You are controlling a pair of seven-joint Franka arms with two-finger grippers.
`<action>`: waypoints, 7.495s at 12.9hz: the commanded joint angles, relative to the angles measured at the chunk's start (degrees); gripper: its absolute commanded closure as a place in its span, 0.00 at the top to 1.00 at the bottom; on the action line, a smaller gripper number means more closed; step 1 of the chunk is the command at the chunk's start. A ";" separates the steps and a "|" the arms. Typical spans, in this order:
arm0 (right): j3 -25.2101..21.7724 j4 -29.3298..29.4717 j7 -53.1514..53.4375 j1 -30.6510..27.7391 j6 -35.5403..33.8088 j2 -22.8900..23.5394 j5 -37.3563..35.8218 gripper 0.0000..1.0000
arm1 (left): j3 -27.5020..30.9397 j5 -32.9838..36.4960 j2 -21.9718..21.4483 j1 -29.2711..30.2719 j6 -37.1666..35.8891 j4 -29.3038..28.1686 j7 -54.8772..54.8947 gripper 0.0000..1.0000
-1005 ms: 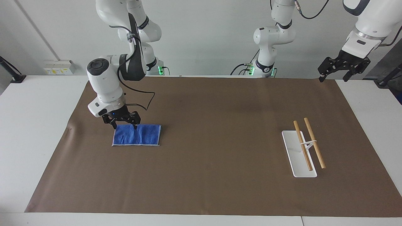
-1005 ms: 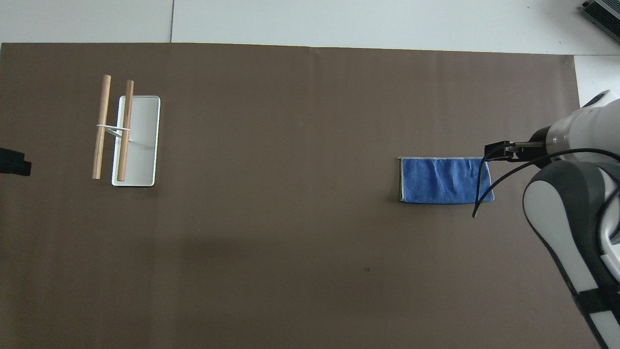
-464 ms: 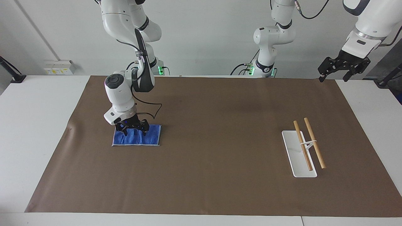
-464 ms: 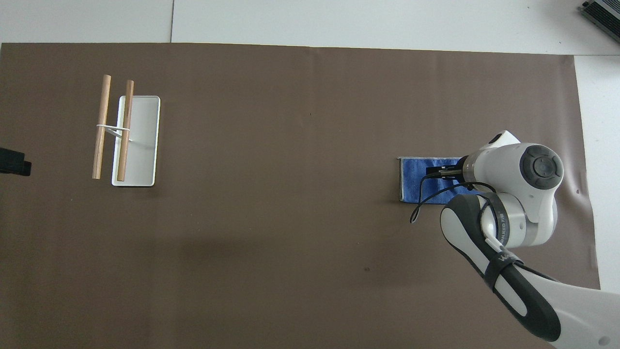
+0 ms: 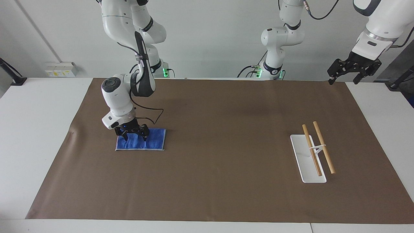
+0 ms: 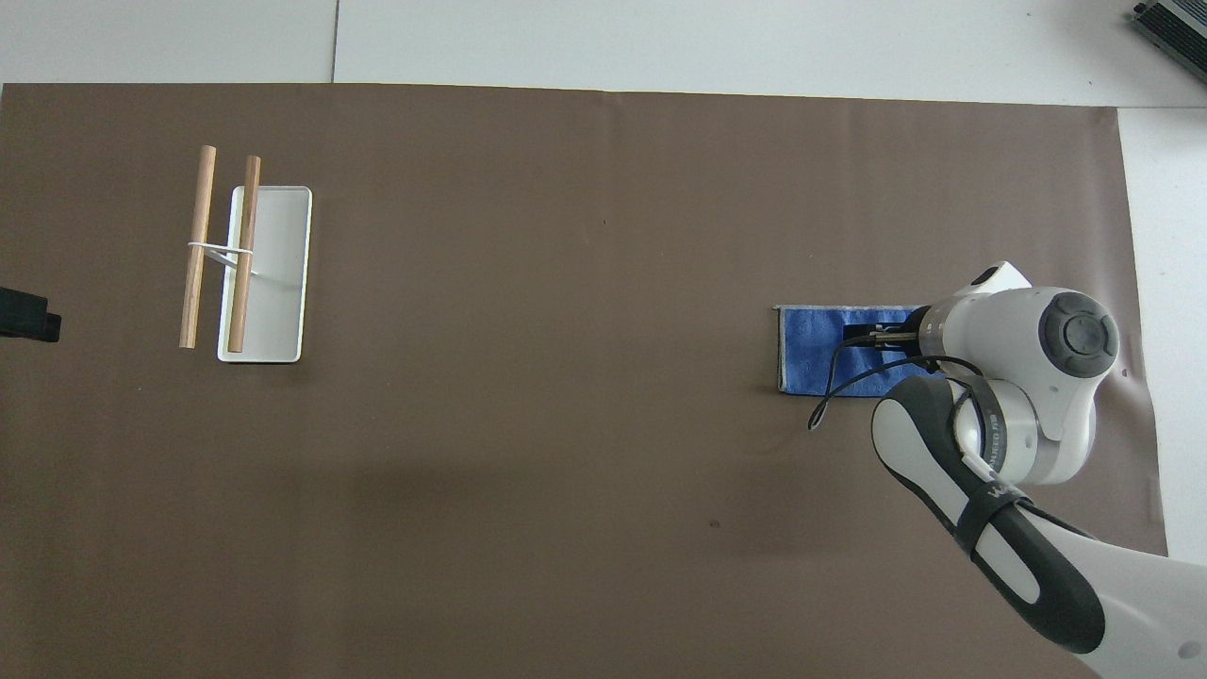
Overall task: Right arm passes towel to left arm to hang
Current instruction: 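Reach the right gripper down onto the blue towel's edge, then close the right gripper on the blue towel edge, then lift the towel with the right gripper while the left gripper approaches, then close the left gripper on the towel held by the right gripper, then open the right gripper and withdraw it while the left gripper holds towel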
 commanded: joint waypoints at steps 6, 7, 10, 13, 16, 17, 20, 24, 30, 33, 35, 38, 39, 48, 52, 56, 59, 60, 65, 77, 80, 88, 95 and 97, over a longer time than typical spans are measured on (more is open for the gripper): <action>0.33 -1.70 -3.96 -0.29 2.17 0.14 1.40 0.27 | -0.46 1.28 -1.56 0.53 0.41 -1.86 -0.51 1.00; 0.33 -1.70 -3.70 -0.29 2.17 0.14 1.40 0.10 | -0.46 1.28 -1.56 0.53 0.41 -1.86 -0.51 1.00; 0.33 -1.70 -3.08 -0.21 2.00 0.14 1.75 0.00 | -0.46 1.28 -1.56 0.53 0.41 -1.86 -0.51 1.00; 0.33 -0.83 -2.90 0.58 1.38 0.06 1.84 0.00 | -0.46 1.28 -1.56 0.53 0.41 -1.86 -0.51 1.00; 0.50 2.94 -2.73 1.55 -3.69 -1.35 2.01 0.00 | -0.46 1.28 -1.56 0.53 0.41 -1.86 -0.51 1.00; 1.55 4.96 -2.64 1.55 -6.15 -2.05 2.19 0.00 | -0.46 1.28 -1.56 0.53 0.41 -1.86 -0.51 1.00; 4.36 10.84 -0.80 1.55 -13.97 -4.51 5.60 0.00 | -0.46 1.28 -1.56 0.53 0.41 -1.86 -0.51 1.00; 7.35 18.33 -0.27 1.55 -18.39 -4.43 13.86 0.00 | -0.46 1.28 -1.56 0.53 0.41 -1.86 -0.51 1.00; 14.21 22.38 -1.32 1.46 -18.39 -4.16 37.57 0.00 | -0.46 1.28 -1.56 0.53 0.41 -1.86 -0.43 1.00; 16.06 22.38 -8.85 1.46 -18.57 -4.43 50.84 0.00 | -0.55 1.19 -1.65 0.53 -0.38 -1.86 -0.08 1.00; 17.81 22.38 -10.29 1.46 -19.27 -4.86 59.54 0.00 | -0.64 -1.60 -2.09 0.00 0.41 -3.26 -0.08 1.00; 21.15 22.29 -10.46 1.55 -18.49 -5.22 69.04 0.00 | -0.64 -9.77 -5.42 -0.09 4.52 -10.61 0.01 1.00; 21.51 22.21 -10.55 1.64 -18.40 -5.57 71.86 0.00 | -0.64 -12.32 -7.00 -0.26 7.33 -13.87 -0.07 1.00; 21.60 20.80 -15.82 6.47 -18.57 -5.48 90.16 0.00 | -0.99 -24.56 -10.26 -9.66 17.10 -21.81 -41.58 1.00; 21.60 20.36 -17.23 7.08 -19.18 -5.22 91.40 0.00 | -0.99 -27.63 -11.58 -15.02 22.54 -24.79 -66.72 1.00; 21.60 20.18 -17.50 7.35 -19.01 -5.31 91.40 0.00 | -0.99 -29.05 -11.93 -21.08 32.11 -27.07 -89.67 1.00; 21.60 20.27 -17.85 7.26 -19.19 -5.22 91.40 0.00 | -1.07 -29.05 -12.29 -22.76 38.28 -30.06 -95.25 0.97; 21.60 20.27 -17.85 7.26 -19.19 -5.22 91.40 0.00 | -0.99 -29.05 -12.20 -23.02 38.90 -30.33 -95.70 0.84; 21.60 20.27 -18.29 6.65 -19.45 -5.22 91.40 0.00 | -0.99 -28.96 -11.41 -23.03 40.14 -30.25 -93.34 0.00; 21.07 20.10 -17.32 5.86 -13.57 -4.96 81.34 1.00 | -0.72 -27.91 -11.41 -21.88 36.72 -29.98 -83.07 0.00; 20.98 20.10 -14.79 4.20 -10.93 -4.60 63.34 1.00 | -0.72 -17.13 -11.41 -20.13 34.26 -29.90 -64.58 0.00; 20.81 20.27 -3.45 -4.51 -12.32 -3.46 14.53 1.00 | -0.81 -6.28 -10.53 -16.00 36.52 -29.81 -37.88 0.00; 19.41 26.07 13.26 -6.80 -29.71 -5.30 -6.25 1.00 | -0.64 -6.46 -5.09 -13.28 41.54 -27.27 -37.60 0.00; 17.56 26.25 13.36 -6.80 -32.53 -7.32 -6.33 1.00 | -0.46 -7.16 -3.76 -12.40 43.38 -27.17 -38.21 0.00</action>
